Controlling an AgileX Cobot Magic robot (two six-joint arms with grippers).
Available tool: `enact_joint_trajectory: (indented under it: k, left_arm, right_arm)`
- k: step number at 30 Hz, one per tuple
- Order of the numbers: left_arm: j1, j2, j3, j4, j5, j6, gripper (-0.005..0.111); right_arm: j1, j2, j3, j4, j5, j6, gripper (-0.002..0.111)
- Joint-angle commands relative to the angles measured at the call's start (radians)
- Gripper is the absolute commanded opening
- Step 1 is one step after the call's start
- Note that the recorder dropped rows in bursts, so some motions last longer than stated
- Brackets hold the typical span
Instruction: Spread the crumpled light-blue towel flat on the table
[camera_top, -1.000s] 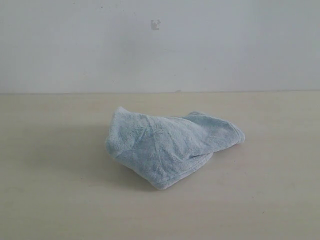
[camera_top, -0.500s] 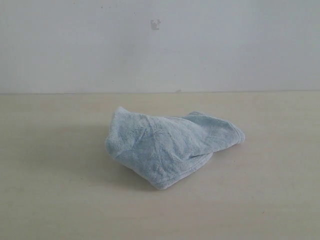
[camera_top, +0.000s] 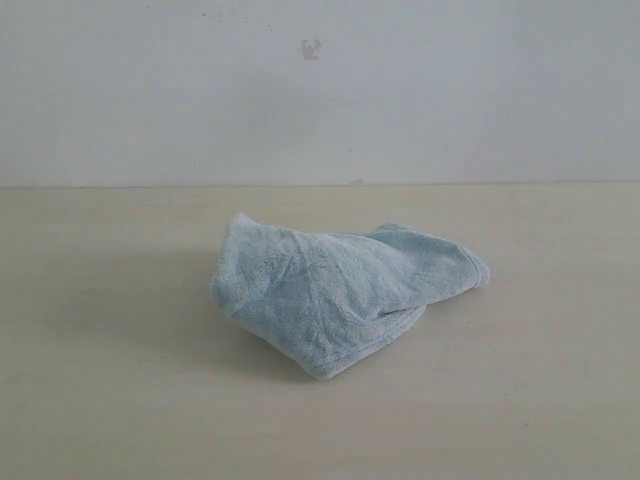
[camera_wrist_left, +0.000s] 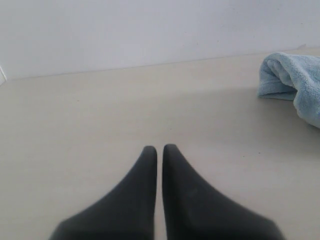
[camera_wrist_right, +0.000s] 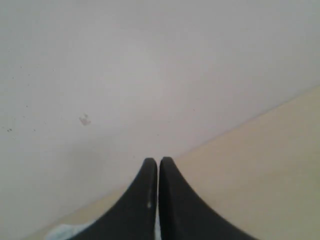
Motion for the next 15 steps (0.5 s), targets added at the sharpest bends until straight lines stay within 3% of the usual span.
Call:
enact_joint_trajectory:
  k: [1,4,7,11,15]
  left_arm:
    - [-0.003,-0.002,0.002,-0.008,-0.014,0.0,0.004]
    - [-0.003,-0.002,0.002,-0.008,-0.014,0.0,0.004]
    - [-0.003,-0.002,0.002,-0.008,-0.014,0.0,0.004]
    - [-0.003,-0.002,0.002,-0.008,-0.014,0.0,0.004]
    - [-0.003,-0.002,0.002,-0.008,-0.014,0.0,0.004]
  right_arm:
    - [0.0,-0.003,-0.001,0.08,-0.415,0.156,0.001]
    - [0.0,-0.003,-0.025,0.338,-0.815,0.245,0.001]
    - [0.0,-0.003,-0.162,0.513,-0.951,0.202,0.001]
    - [0.0,-0.003,-0.37,0.421,-0.74,-0.042,0.001]
    - [0.0,0.007,-0.516,0.045,-0.332,-0.502,0.001]
